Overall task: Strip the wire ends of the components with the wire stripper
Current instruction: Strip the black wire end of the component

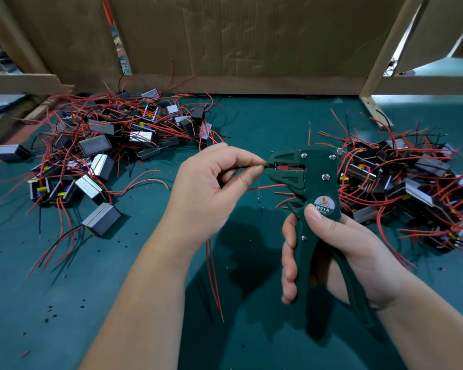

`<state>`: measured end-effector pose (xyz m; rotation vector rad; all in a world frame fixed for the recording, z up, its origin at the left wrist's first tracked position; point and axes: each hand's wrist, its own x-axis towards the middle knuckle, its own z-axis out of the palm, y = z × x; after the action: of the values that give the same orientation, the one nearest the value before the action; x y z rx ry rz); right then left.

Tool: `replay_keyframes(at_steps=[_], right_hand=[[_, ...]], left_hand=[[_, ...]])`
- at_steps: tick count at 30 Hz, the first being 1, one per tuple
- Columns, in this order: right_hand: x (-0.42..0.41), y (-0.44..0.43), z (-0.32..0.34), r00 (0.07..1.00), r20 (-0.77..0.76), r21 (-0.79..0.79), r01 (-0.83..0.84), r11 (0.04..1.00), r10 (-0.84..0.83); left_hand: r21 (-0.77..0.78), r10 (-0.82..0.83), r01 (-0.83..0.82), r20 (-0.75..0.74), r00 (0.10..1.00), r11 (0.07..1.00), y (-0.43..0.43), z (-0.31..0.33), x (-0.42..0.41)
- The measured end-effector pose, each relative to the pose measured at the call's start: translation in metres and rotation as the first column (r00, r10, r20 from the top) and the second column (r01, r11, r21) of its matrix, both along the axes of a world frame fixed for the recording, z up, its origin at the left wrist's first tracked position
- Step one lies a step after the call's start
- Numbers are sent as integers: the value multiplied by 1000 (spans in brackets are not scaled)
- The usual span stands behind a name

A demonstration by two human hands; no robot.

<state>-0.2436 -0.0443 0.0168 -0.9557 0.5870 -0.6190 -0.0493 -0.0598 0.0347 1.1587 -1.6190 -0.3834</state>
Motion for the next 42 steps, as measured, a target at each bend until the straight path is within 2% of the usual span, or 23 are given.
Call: replay_keyframes(at_steps=[3, 6, 8, 11, 14, 17, 23, 28, 34, 39, 42], right_hand=[[9, 3, 0, 988, -55, 29, 146, 989, -144], [16, 1, -1, 956, -96, 48, 283, 958, -278], [16, 0, 0, 961, -48, 74, 275, 959, -272], [10, -3, 3, 976, 63, 139, 197, 970, -207], [4, -7, 6, 977, 115, 154, 162, 975, -181], [3, -7, 8, 983, 78, 163, 154, 975, -168], [1, -6, 4, 995, 101, 132, -6, 991, -8], [-4, -7, 3, 994, 95, 46, -57, 997, 52], [-5, -6, 3, 992, 92, 18, -90, 996, 88], [-4, -7, 3, 993, 65, 27, -98, 995, 96], [-4, -7, 3, 993, 50, 37, -106, 994, 104]], left_hand=[[118, -15, 13, 12, 1000, 993, 0, -3, -2], [348, -86, 26, 157, 984, 937, -3, -8, -4], [457, -135, 29, 201, 970, 889, -2, -10, -5], [535, -171, 108, 69, 983, 838, 1, -7, -3], [522, -146, 194, -131, 981, 831, 1, -4, -1], [473, -103, 226, -273, 957, 852, 1, -1, 0], [377, -53, 224, -415, 909, 899, 1, 1, 1], [337, 10, 144, -416, 909, 930, 2, 4, 0], [331, 10, 146, -427, 904, 932, 5, 7, -2], [271, -47, 124, -272, 961, 955, 5, 6, -1], [239, -69, 127, -238, 969, 963, 6, 6, -1]])
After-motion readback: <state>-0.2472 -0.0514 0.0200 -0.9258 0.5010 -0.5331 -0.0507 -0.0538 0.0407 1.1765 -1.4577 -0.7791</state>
